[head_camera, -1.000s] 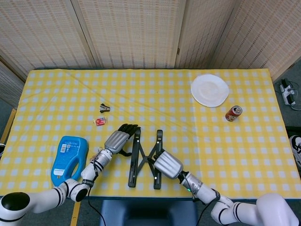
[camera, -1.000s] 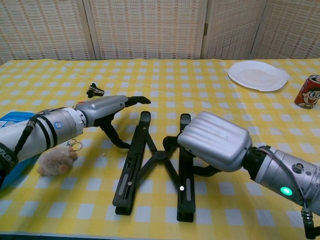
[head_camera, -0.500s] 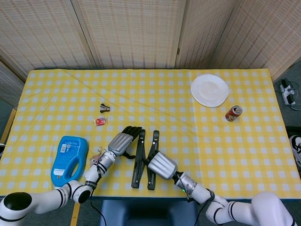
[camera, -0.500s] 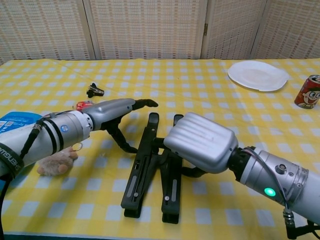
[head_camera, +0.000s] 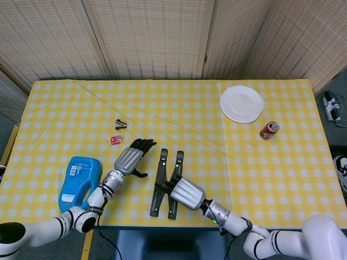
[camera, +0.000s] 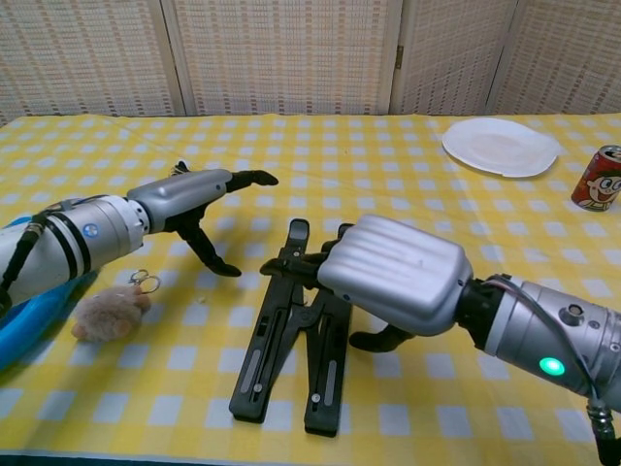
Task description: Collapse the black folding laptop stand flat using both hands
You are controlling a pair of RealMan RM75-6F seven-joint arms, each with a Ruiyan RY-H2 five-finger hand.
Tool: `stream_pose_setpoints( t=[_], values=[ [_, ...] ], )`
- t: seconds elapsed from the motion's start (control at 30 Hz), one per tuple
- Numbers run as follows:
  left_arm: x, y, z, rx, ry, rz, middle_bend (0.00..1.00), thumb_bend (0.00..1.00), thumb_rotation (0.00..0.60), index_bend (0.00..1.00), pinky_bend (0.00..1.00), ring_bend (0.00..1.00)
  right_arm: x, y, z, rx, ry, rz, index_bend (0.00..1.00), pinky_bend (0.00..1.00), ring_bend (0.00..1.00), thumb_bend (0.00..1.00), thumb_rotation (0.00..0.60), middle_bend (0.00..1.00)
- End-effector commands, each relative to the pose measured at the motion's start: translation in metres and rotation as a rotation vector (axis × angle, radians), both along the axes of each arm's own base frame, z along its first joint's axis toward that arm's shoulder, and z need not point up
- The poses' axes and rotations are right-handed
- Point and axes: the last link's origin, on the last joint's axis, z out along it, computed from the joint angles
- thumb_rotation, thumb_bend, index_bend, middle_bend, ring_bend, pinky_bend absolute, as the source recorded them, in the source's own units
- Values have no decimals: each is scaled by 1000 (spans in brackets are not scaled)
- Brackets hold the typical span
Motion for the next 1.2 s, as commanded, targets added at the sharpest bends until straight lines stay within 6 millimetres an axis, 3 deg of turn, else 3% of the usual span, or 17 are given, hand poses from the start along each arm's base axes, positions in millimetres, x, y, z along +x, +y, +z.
stream_pose_setpoints(
  t=[0.03, 0.33, 1.2],
  values=[
    [-3, 1, 8, 13, -9, 8, 68, 118, 600, 21, 0, 41, 10, -9, 16, 75, 117, 11, 3, 225, 239, 275, 600, 166],
    [-9, 1, 18, 25, -10, 29, 62, 114, 600, 17, 0, 38, 25, -22, 15, 139, 300, 30, 0, 55, 49, 274, 600, 24],
    [-29, 2, 27, 39, -17, 86, 54, 112, 600, 14, 0, 26, 50, -35, -13, 181, 440, 45, 0, 51, 40, 274, 600, 25]
  ],
)
